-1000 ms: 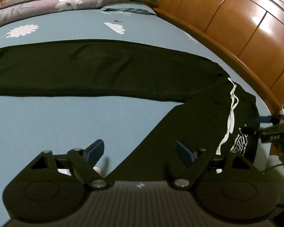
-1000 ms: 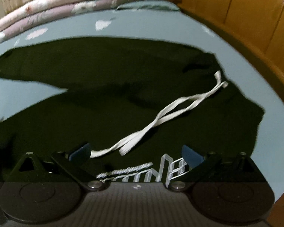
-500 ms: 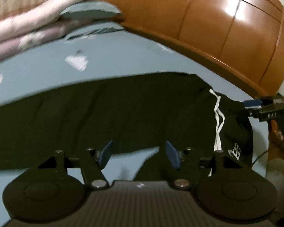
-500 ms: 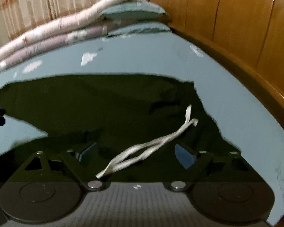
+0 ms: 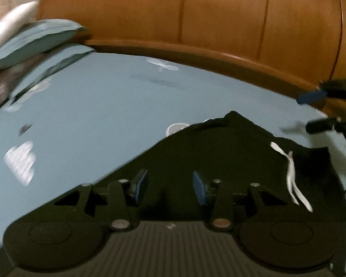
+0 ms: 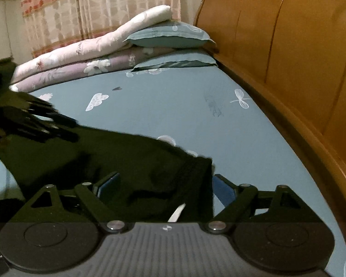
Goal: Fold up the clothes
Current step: 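Grasp the shorts edge with the left gripper and lift it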
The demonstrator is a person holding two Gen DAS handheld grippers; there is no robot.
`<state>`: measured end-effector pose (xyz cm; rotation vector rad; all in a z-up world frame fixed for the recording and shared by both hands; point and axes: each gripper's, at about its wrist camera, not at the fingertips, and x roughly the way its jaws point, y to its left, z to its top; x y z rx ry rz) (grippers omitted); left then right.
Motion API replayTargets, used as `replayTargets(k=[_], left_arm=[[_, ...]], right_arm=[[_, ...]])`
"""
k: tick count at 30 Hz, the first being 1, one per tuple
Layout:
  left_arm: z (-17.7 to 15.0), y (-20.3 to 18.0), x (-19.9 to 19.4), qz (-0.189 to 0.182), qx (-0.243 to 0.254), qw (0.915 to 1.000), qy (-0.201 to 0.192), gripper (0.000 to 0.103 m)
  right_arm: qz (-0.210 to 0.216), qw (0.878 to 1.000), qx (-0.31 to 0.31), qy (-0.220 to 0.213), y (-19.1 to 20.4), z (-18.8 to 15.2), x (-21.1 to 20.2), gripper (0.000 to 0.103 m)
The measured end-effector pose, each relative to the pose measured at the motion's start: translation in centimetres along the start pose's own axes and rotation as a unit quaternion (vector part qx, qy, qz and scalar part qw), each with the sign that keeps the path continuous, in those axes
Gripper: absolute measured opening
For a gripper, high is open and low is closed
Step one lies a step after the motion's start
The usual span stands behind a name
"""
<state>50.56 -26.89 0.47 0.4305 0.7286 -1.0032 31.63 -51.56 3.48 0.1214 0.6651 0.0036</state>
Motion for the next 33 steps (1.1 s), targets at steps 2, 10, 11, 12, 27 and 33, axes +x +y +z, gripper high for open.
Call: replayTargets(k=[2, 10, 11, 12, 27, 33], left_arm=[[1.6, 0.2, 2.7, -0.007, 0.027, 0.9996, 0.009, 0.041], [5.0, 2.5, 10.5, -0.082, 0.089, 0.9916, 0.045, 0.041], [5.3, 2.9, 11.1, -0.090, 0.093, 0.9902, 0.052, 0.041], [5.4, 3.3, 11.6, -0.097, 0.095, 0.9889, 0.059, 0.041], [5.7, 5.1, 14.2, -0.167, 0.086, 0.9765, 0.106, 0.011], [5.3, 3.9, 12.7, -0.145, 0.121, 0.9789, 0.077, 0.007]], right_arm=[[0.009, 1.000, 0.012, 0.003, -1.7, 0.7, 1.0, 0.086], [0.018, 1.000, -0.002, 0.024, -4.3, 0.1, 3.5, 0.086], [0.021, 0.999, -0.006, 0.027, -4.5, -0.1, 3.7, 0.086], [0.023, 0.999, -0.009, 0.031, -4.6, -0.3, 3.8, 0.086], [0.076, 0.992, -0.085, 0.047, -5.4, 3.6, 7.7, 0.085], [0.094, 0.987, -0.121, 0.047, -4.4, 5.1, 10.8, 0.085]])
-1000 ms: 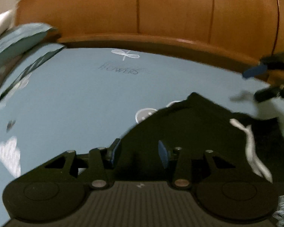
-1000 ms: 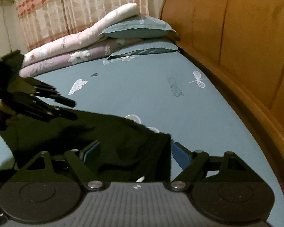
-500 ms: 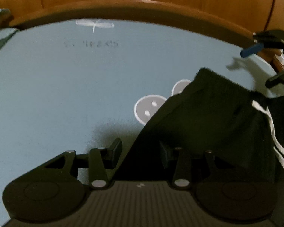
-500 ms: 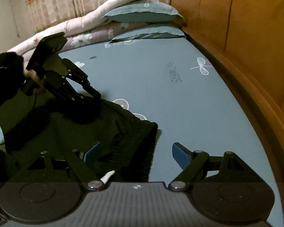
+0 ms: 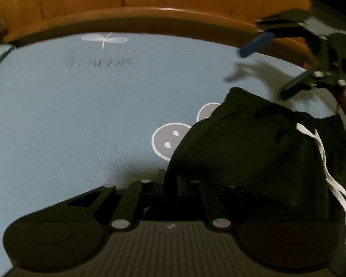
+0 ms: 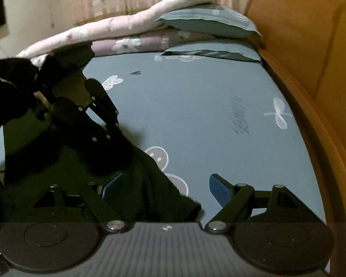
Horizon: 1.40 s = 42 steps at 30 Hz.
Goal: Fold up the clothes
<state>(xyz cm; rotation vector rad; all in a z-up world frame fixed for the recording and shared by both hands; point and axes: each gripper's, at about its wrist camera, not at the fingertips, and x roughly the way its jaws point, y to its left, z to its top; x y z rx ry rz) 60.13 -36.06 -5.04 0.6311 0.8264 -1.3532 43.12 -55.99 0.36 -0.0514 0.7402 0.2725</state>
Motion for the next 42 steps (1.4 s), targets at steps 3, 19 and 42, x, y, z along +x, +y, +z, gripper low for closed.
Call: replayTargets(k=[3, 19, 42], left_arm=[[-0.1, -0.7, -0.7, 0.007, 0.013, 0.9998, -0.011, 0.007], [-1.3, -3.4, -4.6, 0.030, 0.061, 0.9944, -0.081, 0.013], [-11.7, 4.6, -9.0, 0.081, -0.034, 0.9934, 0.075, 0.031]], right_arm=[[0.011, 0.999, -0.028, 0.012, 0.2, 1.0, 2.2, 0.085], [0.107, 0.982, -0.106, 0.111, 2.8, 3.9, 10.7, 0.011], [0.073, 0.982, -0.159, 0.070, 7.2, 5.1, 4.4, 0.010]])
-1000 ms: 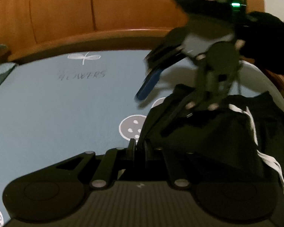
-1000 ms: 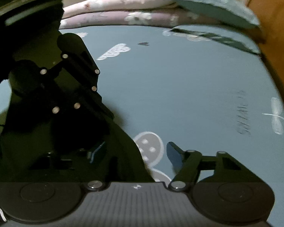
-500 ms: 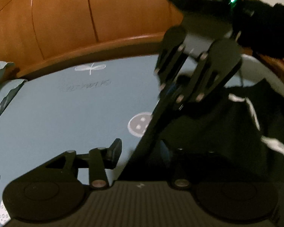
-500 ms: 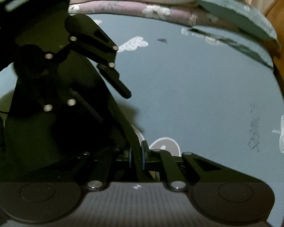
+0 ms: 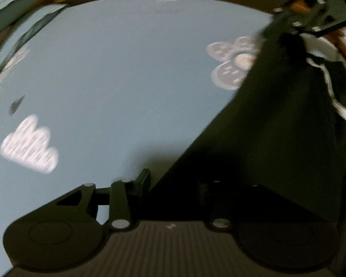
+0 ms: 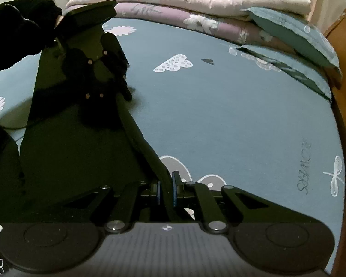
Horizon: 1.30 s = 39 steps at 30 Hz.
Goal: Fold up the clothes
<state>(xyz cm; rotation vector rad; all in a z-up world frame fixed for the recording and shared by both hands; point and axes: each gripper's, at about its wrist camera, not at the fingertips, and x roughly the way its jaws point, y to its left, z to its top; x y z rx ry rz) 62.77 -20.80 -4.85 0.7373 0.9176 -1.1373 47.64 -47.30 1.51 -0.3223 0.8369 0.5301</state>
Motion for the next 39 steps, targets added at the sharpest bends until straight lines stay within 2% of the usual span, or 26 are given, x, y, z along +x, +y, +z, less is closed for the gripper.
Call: replayTargets(k=[1, 2, 5, 12, 16, 22, 26, 33, 39], left_arm=[[-0.7, 0.2, -0.3, 0.009, -0.003, 1.0000, 0.002, 0.025], [-1.0, 0.0, -0.6, 0.018, 0.002, 0.9998, 0.001, 0.010], [-1.5, -0.9, -1.3, 0.037, 0.013, 0.9992, -0.007, 0.003], [-2.0, -2.1, -3.4, 0.057, 0.013, 0.9976, -0.037, 0.001], [-2.0, -3.2, -4.6, 0.070, 0.022, 0.9965, -0.040, 0.001], [-2.5, -7.3, -7.8, 0.107, 0.051, 0.9920, -0.041, 0.001], [-3.3, -10.1, -11.2, 0.120, 0.056, 0.9889, -0.069, 0.001], [-5.4, -15.2, -15.7, 0.119, 0.086, 0.9835, -0.105, 0.000], [-6.1, -18.3, -18.1, 0.092, 0.113, 0.9800, -0.136, 0.000]], right_arm=[[-0.004, 1.000, -0.001, 0.000, 0.2, 0.1, -0.1, 0.010], [-0.005, 1.000, -0.003, 0.002, 0.3, 0.3, -0.2, 0.010], [-0.013, 1.000, -0.006, 0.010, 0.8, 0.7, -0.3, 0.010], [-0.037, 0.999, -0.017, 0.028, 2.0, 1.4, -1.0, 0.010], [-0.058, 0.997, -0.029, 0.037, 3.7, 1.6, -2.1, 0.010], [-0.091, 0.993, -0.047, 0.050, 6.4, 1.7, -3.9, 0.010], [-0.117, 0.990, -0.059, 0.053, 8.7, 1.3, -6.0, 0.010], [-0.153, 0.986, -0.045, 0.048, 11.8, 0.0, -8.7, 0.010], [-0.189, 0.981, -0.020, 0.043, 14.2, -1.5, -11.0, 0.010]])
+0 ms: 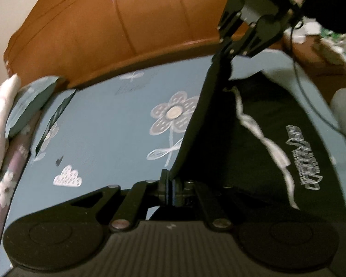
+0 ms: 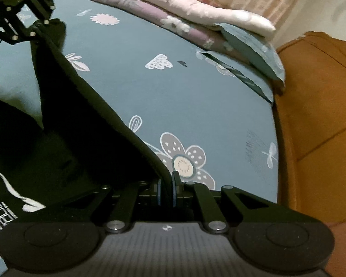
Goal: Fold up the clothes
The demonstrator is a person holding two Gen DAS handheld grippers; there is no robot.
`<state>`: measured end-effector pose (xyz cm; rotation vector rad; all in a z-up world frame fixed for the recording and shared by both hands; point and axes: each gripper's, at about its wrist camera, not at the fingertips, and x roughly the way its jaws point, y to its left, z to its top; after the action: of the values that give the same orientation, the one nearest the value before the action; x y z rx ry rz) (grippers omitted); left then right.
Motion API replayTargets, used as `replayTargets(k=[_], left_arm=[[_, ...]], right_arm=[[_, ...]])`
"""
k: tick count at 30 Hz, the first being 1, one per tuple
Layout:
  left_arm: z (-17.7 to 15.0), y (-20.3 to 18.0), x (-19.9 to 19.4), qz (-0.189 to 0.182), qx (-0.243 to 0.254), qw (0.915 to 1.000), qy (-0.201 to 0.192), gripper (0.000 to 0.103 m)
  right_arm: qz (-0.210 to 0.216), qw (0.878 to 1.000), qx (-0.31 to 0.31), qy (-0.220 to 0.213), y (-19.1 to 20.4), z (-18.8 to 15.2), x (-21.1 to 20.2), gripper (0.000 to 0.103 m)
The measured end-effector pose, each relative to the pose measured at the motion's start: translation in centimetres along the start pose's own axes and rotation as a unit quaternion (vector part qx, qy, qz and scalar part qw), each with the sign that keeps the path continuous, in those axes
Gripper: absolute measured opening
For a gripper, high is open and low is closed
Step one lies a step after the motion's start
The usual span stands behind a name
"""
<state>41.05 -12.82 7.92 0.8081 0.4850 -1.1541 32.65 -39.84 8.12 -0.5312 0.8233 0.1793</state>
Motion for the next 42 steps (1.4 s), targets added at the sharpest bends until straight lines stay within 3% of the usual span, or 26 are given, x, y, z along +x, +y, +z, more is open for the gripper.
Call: replayTargets(k=[11, 16, 22, 32, 39, 42], left_arm=[[1.1, -4.3, -3.3, -0.110, 0.047, 0.9915, -0.053, 0.000], [1.2, -7.7, -1.3, -0.177, 0.086, 0.9795, -0.042, 0.000], [1.2, -11.4, 0.7, -0.234, 0.125, 0.9636, -0.034, 0.000], [0.6, -16.5, 4.0, -0.292, 0.180, 0.9394, -0.004, 0.000], [-0.3, -15.8, 5.3, -0.304, 0.146, 0.9414, -0.004, 0.000], [-0.7, -15.5, 5.8, -0.309, 0.131, 0.9419, -0.004, 0.000]], right_arm=[[-0.047, 0.996, 0.074, -0.006, 2.7, -3.1, -4.7, 0.010], [-0.047, 0.995, 0.091, 0.021, 4.0, -5.5, -4.4, 0.010], [-0.053, 0.992, 0.104, 0.048, 5.7, -8.3, -3.7, 0.010], [-0.053, 0.988, 0.116, 0.092, 8.3, -12.1, -1.2, 0.010], [-0.062, 0.975, 0.180, 0.112, 9.3, -14.0, -0.9, 0.019], [-0.052, 0.962, 0.248, 0.101, 8.9, -14.8, -2.4, 0.031]])
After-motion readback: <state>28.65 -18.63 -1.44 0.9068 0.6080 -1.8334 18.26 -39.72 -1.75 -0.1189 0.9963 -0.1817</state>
